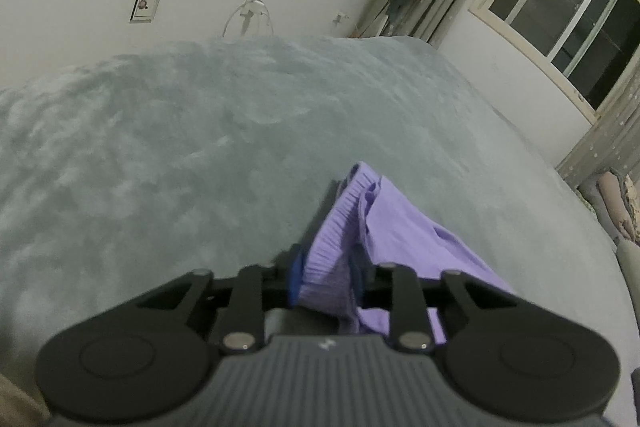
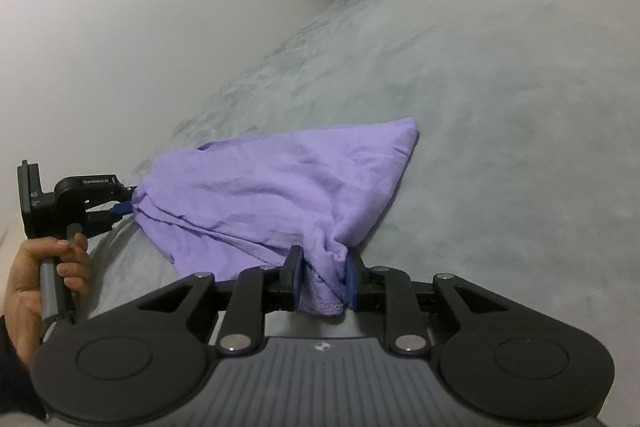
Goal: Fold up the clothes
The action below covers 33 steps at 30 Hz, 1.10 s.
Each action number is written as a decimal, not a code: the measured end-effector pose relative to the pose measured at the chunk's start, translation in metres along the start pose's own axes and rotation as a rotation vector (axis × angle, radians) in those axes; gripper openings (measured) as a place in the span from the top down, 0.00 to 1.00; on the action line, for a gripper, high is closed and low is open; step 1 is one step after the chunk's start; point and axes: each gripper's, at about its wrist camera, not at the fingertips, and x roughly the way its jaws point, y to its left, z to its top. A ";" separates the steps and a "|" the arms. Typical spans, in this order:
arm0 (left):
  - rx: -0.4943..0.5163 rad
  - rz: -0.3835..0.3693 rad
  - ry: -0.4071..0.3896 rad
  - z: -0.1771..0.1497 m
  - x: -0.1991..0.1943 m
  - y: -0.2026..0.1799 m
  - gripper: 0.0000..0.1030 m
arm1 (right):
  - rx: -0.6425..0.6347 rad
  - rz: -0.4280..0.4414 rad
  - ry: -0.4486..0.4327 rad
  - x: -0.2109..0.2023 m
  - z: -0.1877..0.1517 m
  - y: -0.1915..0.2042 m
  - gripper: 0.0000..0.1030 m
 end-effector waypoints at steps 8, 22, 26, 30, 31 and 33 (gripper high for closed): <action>0.222 0.153 -0.097 -0.004 -0.010 -0.028 0.92 | -0.009 -0.006 0.002 -0.002 0.000 0.001 0.79; 0.307 0.190 -0.145 -0.006 -0.022 -0.045 0.79 | -0.015 0.008 0.005 -0.005 0.000 0.005 0.62; 0.345 0.190 -0.192 -0.008 -0.033 -0.054 0.67 | -0.027 -0.011 -0.006 -0.008 0.002 0.009 0.46; 0.384 0.124 -0.249 -0.013 -0.052 -0.069 0.58 | 0.003 -0.053 -0.050 -0.013 0.005 0.003 0.34; 0.403 0.092 -0.250 -0.016 -0.056 -0.074 0.55 | 0.027 -0.060 -0.070 -0.013 0.007 0.000 0.32; 0.440 0.016 -0.238 -0.023 -0.060 -0.087 0.52 | 0.098 -0.060 -0.104 -0.012 0.009 -0.011 0.29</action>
